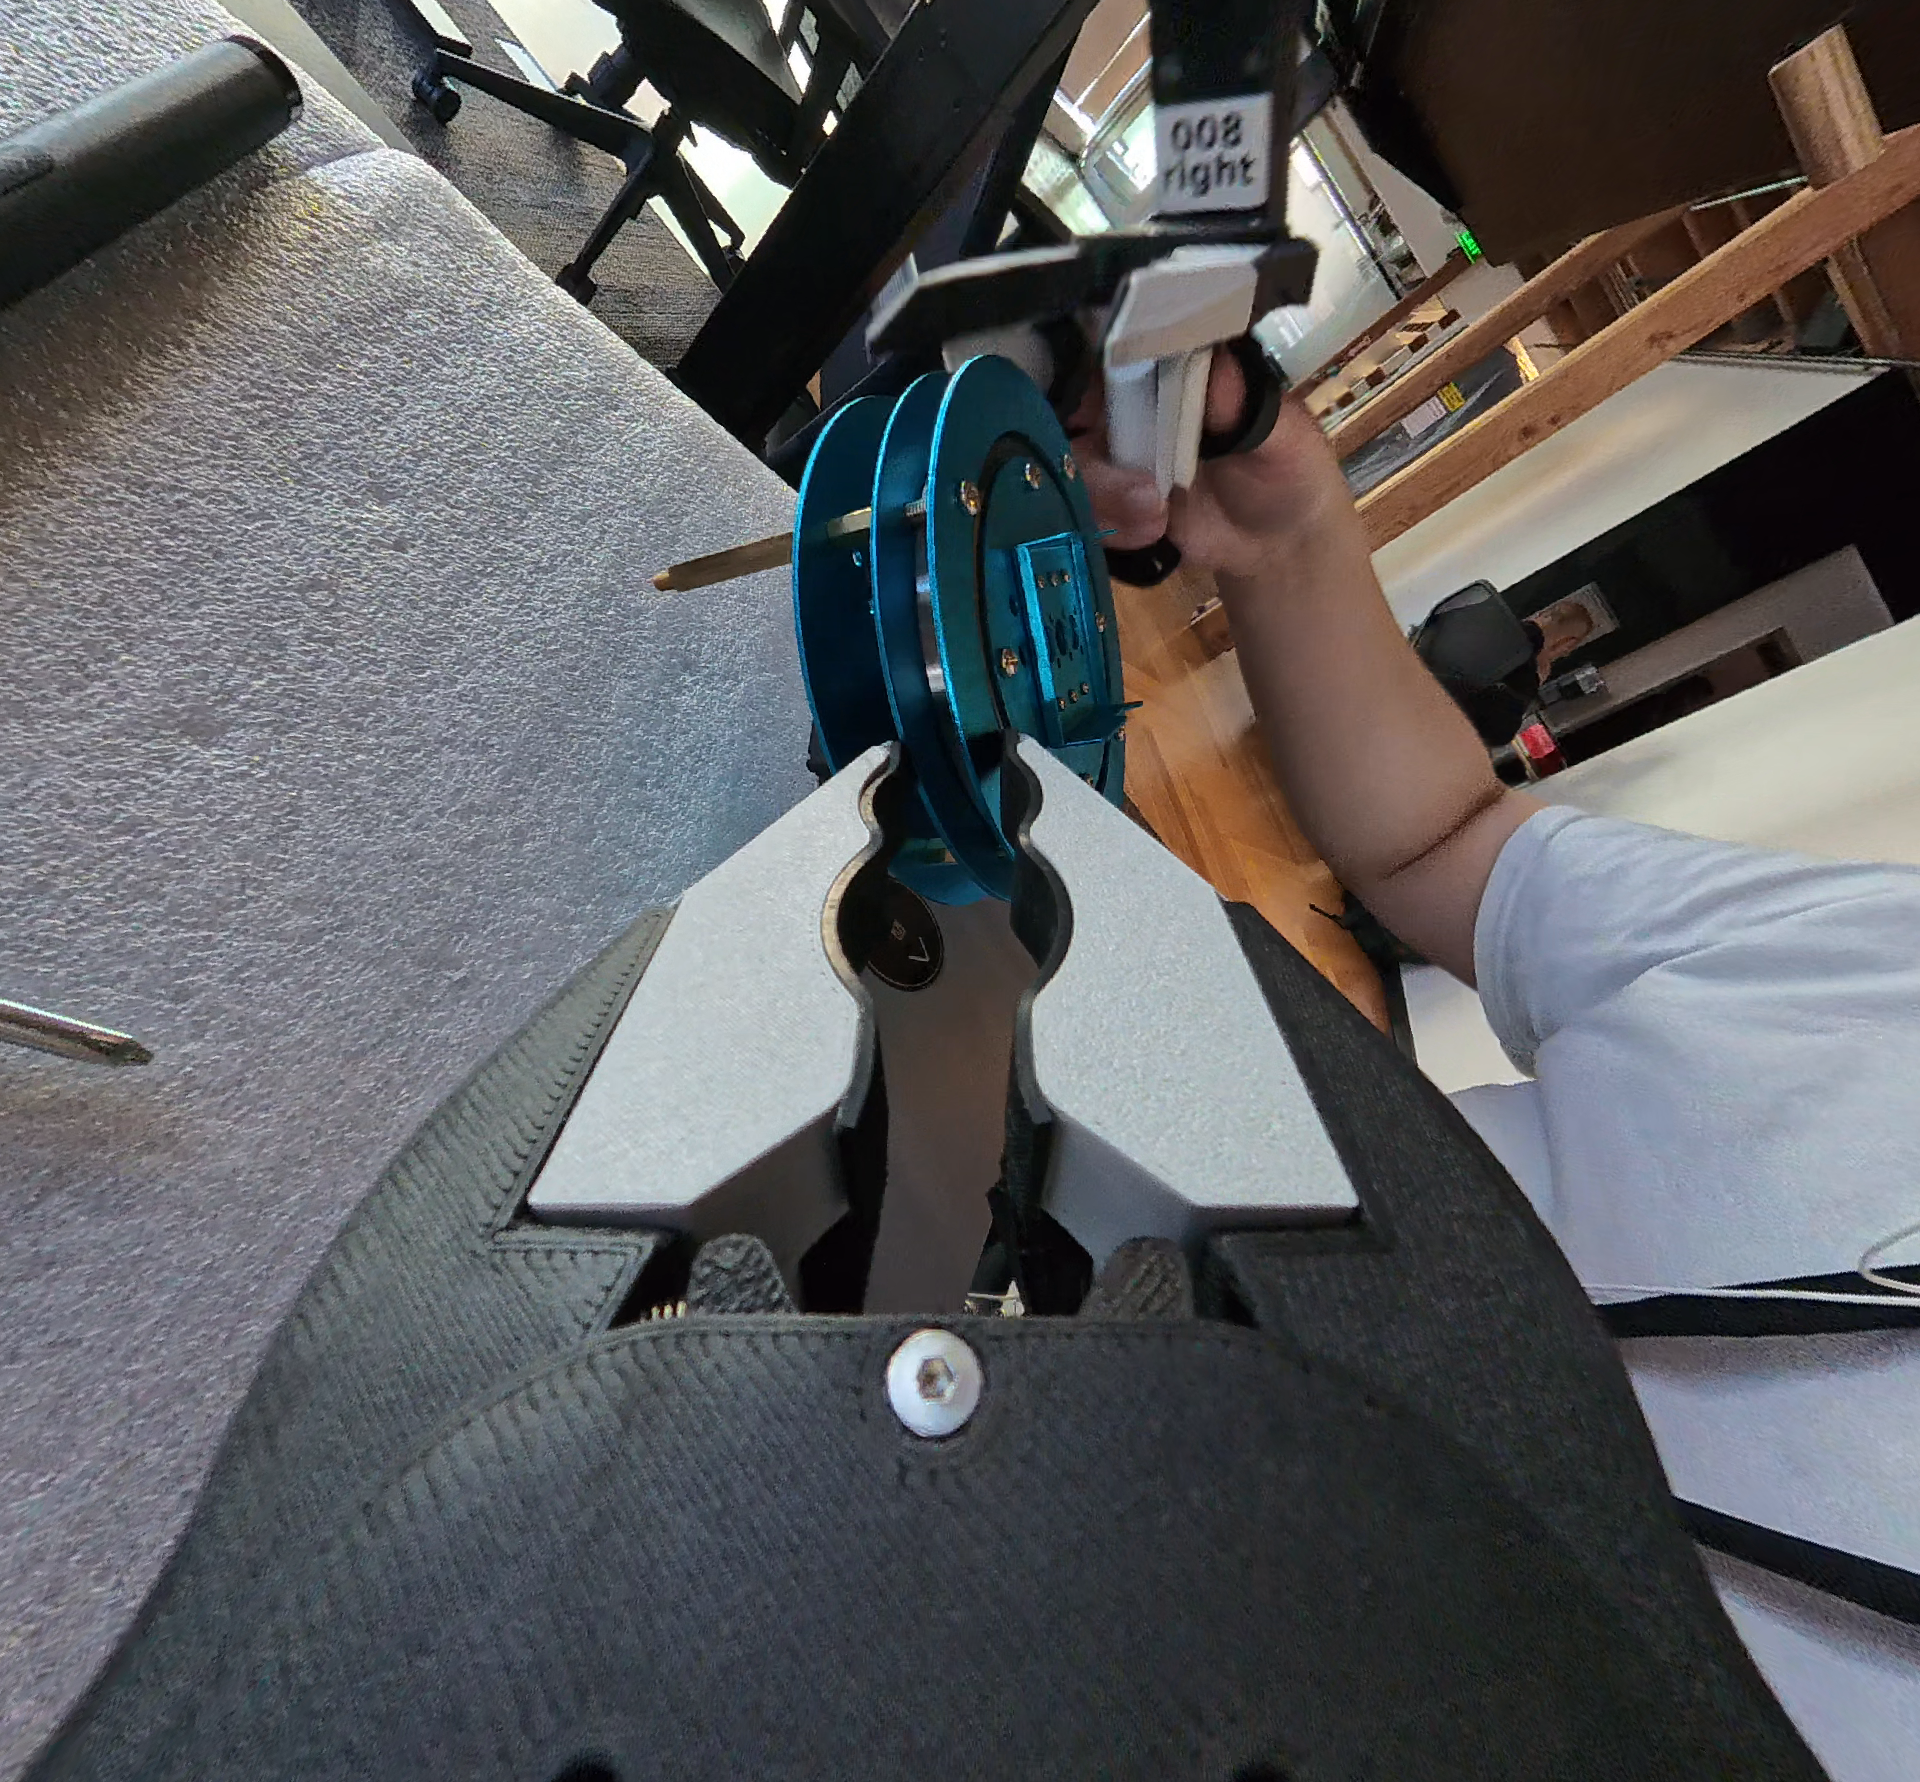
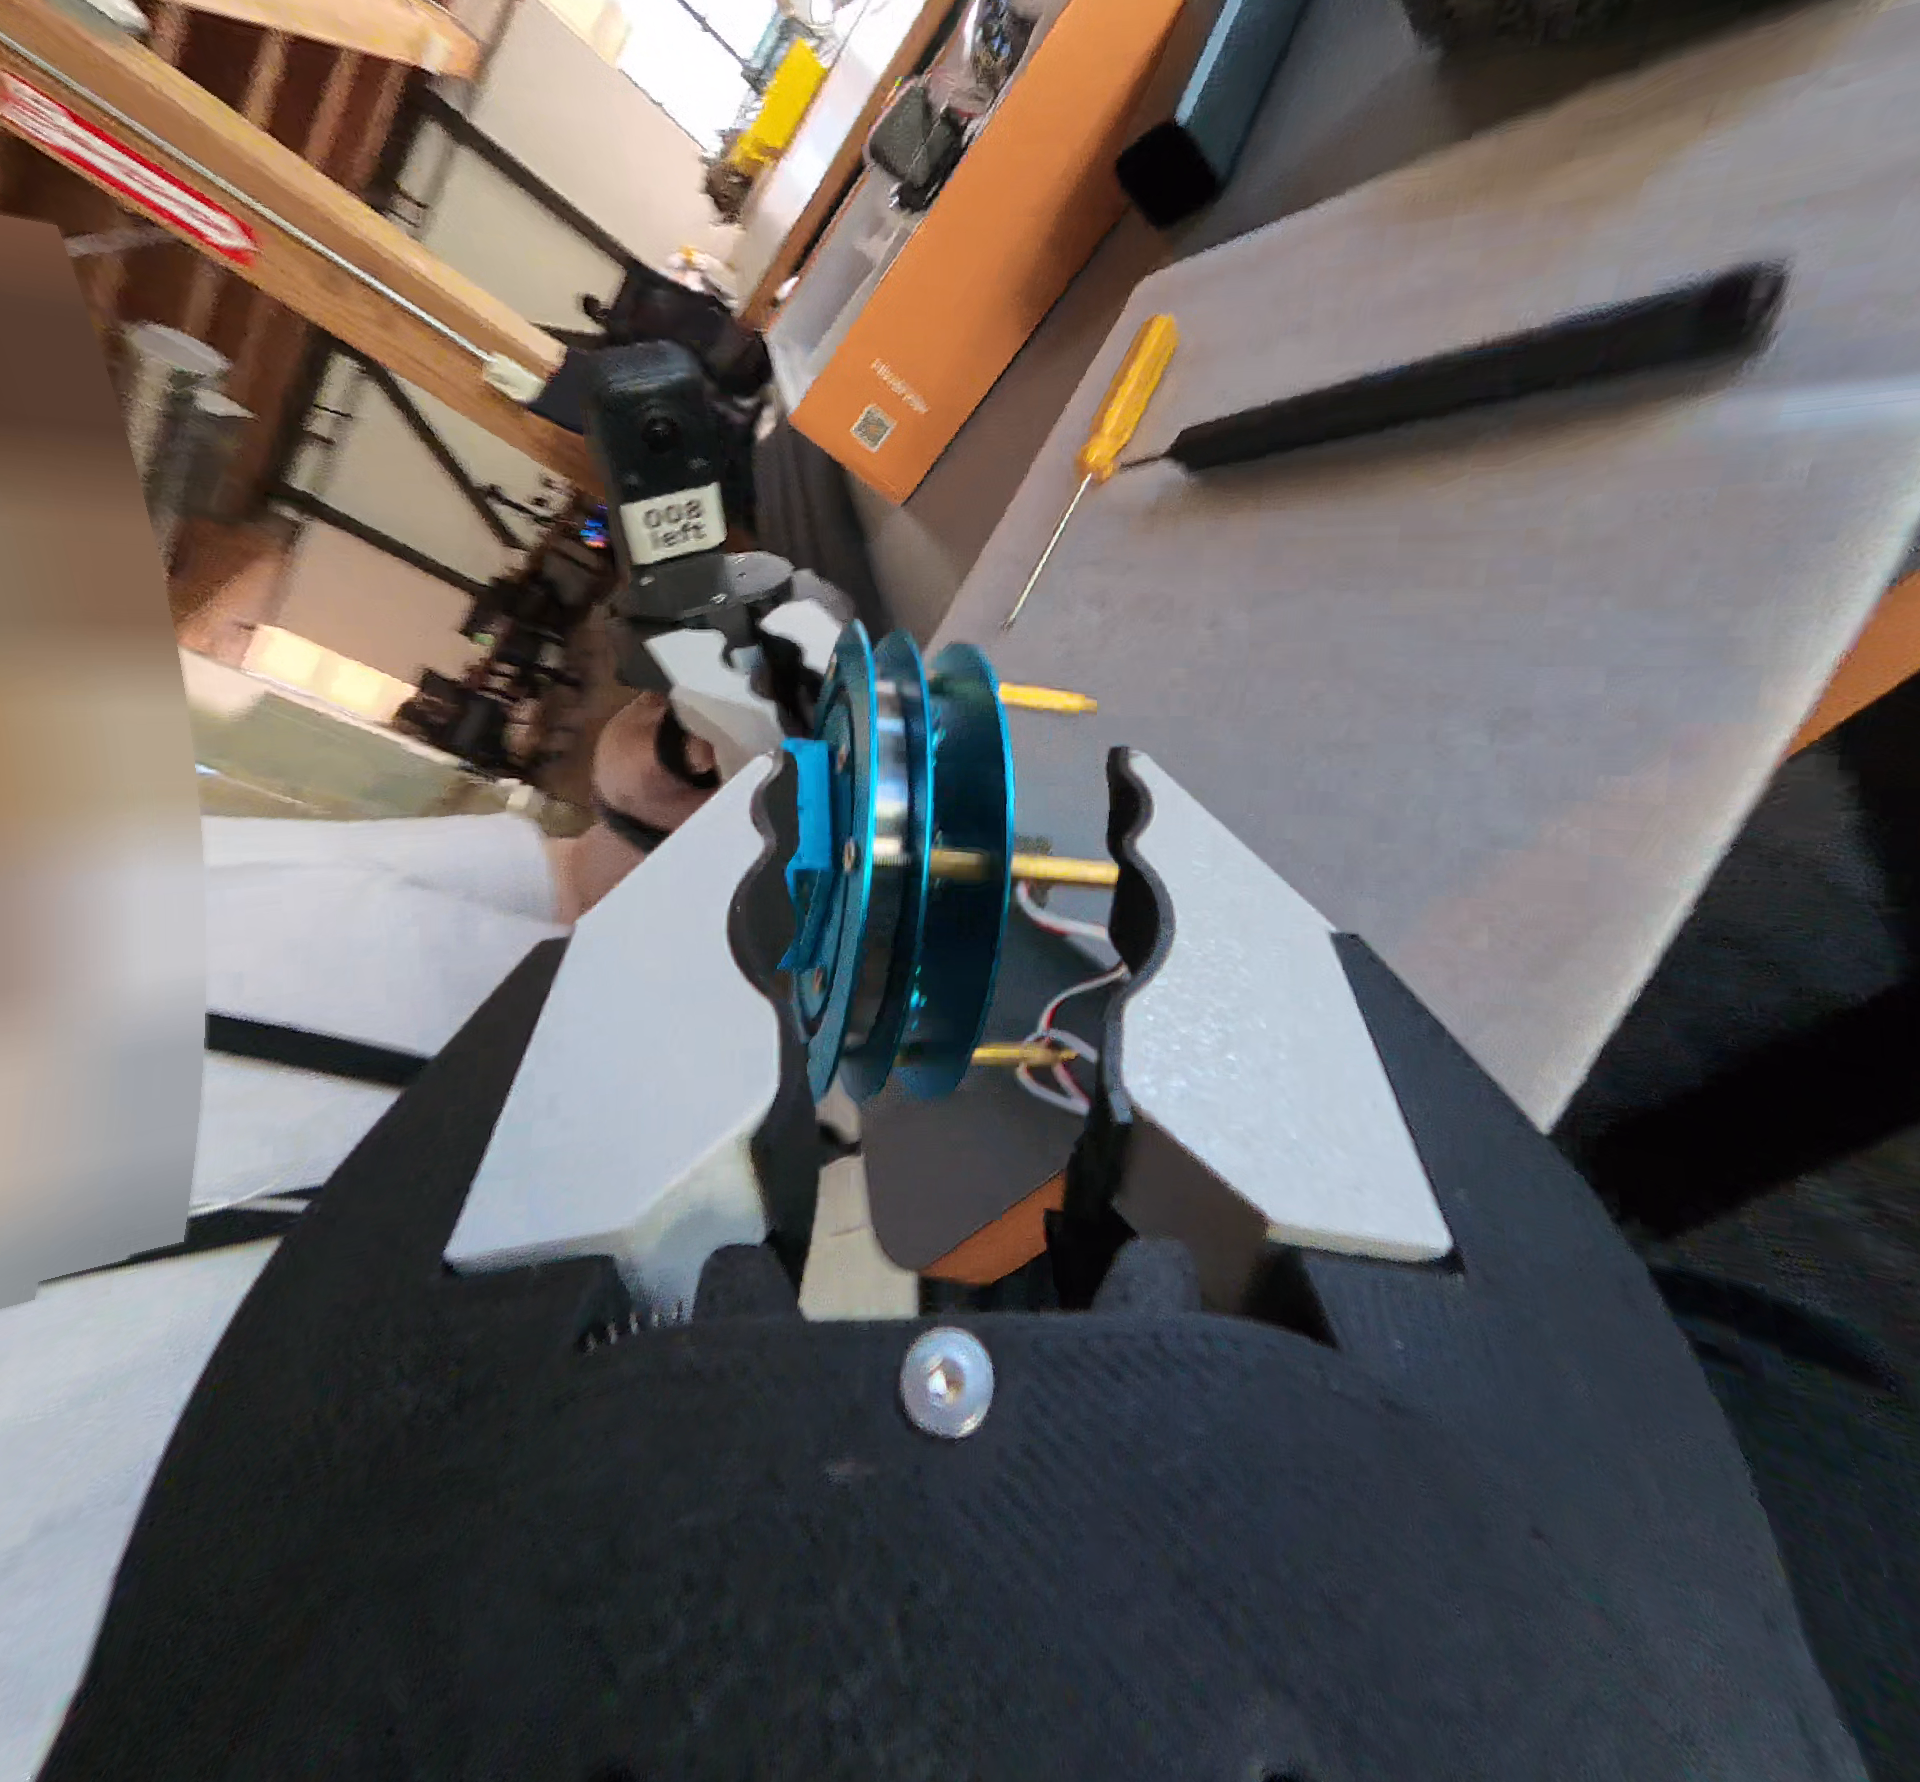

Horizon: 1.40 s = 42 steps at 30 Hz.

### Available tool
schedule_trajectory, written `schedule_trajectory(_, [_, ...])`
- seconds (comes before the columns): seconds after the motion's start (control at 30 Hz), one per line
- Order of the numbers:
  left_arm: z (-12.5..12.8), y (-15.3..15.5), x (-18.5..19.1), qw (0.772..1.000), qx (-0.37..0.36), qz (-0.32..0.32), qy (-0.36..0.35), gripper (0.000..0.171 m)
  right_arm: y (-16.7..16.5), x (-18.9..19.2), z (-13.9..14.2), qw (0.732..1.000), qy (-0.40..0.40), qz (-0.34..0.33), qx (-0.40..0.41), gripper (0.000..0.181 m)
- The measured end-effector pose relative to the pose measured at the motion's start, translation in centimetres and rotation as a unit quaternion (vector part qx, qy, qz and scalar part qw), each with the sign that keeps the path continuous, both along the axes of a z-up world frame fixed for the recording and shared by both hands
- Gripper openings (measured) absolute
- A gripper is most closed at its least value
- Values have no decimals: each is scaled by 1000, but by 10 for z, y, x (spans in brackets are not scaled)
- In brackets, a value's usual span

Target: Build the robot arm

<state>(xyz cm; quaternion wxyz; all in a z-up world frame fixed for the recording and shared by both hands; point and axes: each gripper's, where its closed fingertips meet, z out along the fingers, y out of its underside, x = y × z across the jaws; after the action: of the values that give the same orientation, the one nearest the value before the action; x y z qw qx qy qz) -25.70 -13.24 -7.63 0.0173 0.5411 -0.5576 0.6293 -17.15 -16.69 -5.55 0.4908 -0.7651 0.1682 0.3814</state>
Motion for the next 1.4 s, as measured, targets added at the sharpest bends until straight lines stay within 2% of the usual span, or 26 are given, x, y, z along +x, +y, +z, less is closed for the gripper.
schedule_trajectory(0.13, [0,1,1,1000,-10,-4,1,15,-3,-20,-18,998,60,21,-13,52])
schedule_trajectory(0.2, [0,2,3,1000,-24,-1,4,15,-2,-21,-11,996,91,25,-1,34])
schedule_trajectory(0.3, [1,4,7,999,-39,4,15,15,-1,-19,-13,995,95,31,-26,34])
schedule_trajectory(0.47, [5,11,9,997,-59,3,43,15,9,-16,-9,988,145,22,-56,34])
schedule_trajectory(0.63, [31,35,10,995,-86,25,42,14,34,-14,11,978,199,39,-56,34])
schedule_trajectory(0.73, [47,50,12,997,-63,35,32,14,51,-10,20,972,224,53,-52,34])
schedule_trajectory(0.8, [44,63,17,997,-45,46,44,15,63,-7,13,966,243,56,-63,34])
schedule_trajectory(0.9, [32,77,22,994,-60,58,71,15,77,-2,-2,956,278,56,-78,34])
schedule_trajectory(1.13, [0,85,30,990,-60,48,122,15,85,6,-30,954,273,57,-106,34])
schedule_trajectory(1.4, [-3,96,31,989,-62,49,127,15,96,8,-36,951,281,75,-102,34])
